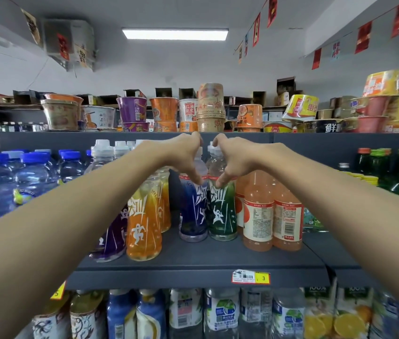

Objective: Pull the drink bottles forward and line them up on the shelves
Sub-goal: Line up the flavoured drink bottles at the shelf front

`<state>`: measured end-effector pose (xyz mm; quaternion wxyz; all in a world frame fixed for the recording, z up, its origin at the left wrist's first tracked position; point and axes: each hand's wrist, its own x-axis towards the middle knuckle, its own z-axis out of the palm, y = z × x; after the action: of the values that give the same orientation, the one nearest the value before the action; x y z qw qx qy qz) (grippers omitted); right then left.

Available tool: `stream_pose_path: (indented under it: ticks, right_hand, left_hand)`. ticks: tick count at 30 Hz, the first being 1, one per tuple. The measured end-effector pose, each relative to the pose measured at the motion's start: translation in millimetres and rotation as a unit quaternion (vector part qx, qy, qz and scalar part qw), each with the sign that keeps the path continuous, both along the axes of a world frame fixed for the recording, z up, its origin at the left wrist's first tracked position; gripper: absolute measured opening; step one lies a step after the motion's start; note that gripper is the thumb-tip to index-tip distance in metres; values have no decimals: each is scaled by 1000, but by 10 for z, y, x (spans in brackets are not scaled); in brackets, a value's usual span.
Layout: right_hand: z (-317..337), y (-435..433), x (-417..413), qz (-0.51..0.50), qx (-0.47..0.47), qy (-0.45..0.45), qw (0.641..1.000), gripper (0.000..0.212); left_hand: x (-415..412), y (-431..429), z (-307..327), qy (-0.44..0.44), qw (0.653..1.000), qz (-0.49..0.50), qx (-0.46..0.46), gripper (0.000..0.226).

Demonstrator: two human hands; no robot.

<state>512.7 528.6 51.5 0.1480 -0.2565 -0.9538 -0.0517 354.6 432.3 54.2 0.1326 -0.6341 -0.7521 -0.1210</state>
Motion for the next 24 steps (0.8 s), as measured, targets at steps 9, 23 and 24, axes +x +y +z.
stream_pose_path:
  ticks: [9, 23, 24]
  right_hand:
    - [106, 99, -69, 3, -2, -51, 999, 115]
    - [151, -63, 33, 13, 0, -44, 999, 114]
    - [154, -87, 53, 13, 0, -46, 999, 115]
  left_hand:
    - [72, 4, 181, 60, 993, 9, -102, 102]
    - [205, -218, 208, 85, 991, 0, -103, 99]
    - [214, -249, 209, 85, 991, -2, -104, 98]
